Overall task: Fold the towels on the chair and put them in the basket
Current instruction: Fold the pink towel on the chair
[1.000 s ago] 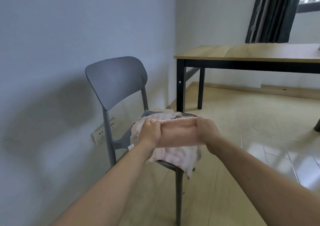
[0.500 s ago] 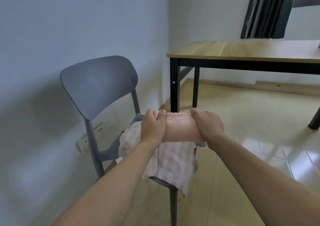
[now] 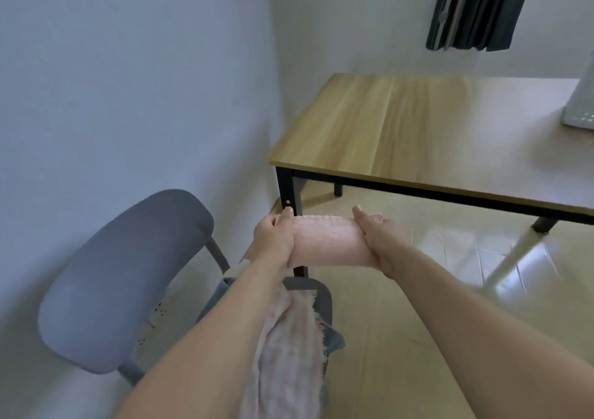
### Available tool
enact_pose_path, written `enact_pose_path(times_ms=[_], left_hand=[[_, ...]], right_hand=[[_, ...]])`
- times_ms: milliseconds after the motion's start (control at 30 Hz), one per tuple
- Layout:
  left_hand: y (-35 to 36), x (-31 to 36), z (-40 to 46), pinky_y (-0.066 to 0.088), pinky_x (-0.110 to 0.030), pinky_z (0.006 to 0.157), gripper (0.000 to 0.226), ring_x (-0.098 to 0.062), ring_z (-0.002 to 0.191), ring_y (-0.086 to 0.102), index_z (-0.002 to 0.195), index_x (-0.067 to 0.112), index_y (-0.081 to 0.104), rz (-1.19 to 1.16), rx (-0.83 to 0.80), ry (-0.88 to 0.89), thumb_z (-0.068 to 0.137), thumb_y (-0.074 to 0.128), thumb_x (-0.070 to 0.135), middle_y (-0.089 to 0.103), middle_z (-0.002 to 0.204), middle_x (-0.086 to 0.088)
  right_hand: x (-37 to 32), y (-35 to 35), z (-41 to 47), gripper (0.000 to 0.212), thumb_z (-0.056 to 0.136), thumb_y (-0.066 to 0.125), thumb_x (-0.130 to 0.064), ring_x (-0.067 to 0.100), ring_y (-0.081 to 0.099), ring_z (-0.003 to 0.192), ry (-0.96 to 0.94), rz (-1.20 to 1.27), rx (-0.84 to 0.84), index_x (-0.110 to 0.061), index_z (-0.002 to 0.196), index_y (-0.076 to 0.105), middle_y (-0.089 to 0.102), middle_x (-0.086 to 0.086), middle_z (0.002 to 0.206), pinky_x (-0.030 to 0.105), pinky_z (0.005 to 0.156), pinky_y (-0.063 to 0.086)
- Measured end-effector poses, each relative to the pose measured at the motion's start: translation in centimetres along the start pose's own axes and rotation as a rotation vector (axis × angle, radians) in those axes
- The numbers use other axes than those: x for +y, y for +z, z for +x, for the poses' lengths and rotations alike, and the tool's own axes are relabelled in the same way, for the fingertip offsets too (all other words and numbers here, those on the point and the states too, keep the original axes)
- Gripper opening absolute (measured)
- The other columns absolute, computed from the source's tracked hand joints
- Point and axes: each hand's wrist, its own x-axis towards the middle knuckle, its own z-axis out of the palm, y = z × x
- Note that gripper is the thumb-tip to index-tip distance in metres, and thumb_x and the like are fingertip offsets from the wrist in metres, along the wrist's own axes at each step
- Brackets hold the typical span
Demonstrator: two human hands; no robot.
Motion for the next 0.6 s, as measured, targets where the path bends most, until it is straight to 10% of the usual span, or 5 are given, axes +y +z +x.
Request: enact_pose_path(times_ms=[267,600], left_hand=[[-0.8,23.6,-12.6,0.051,-0.036,0.073,0.032,-0.021,0.081,0.063,0.084,0.022,0.062,-0.003,-0.197,0.030,0.091,0.052,0.051,0.066,0.087,-0.004],[5.4,28.8,-16.6,0.035,-0.032,0.059,0.046,-0.021,0.062,0.039,0.057,0.020,0.036,0.038,-0.262,0.117,0.093,0.057,0.038,0.039,0.058,-0.003]], right_hand=[[-20.7,-13.6,-11.6,0.039,0.085,0.062,-0.050,0.022,0.055,0.073,0.043,0.123,0.080,-0.012,0.082,0.056,0.058,0.003,0.083,0.033,0.069,0.048],[-22.7,-22.9,-13.0,0.041,0.087,0.061,-0.049,0.022,0.051,0.067,0.073,0.115,0.122,-0.012,0.072,0.050,0.053,0.003,0.075,0.032,0.062,0.045]])
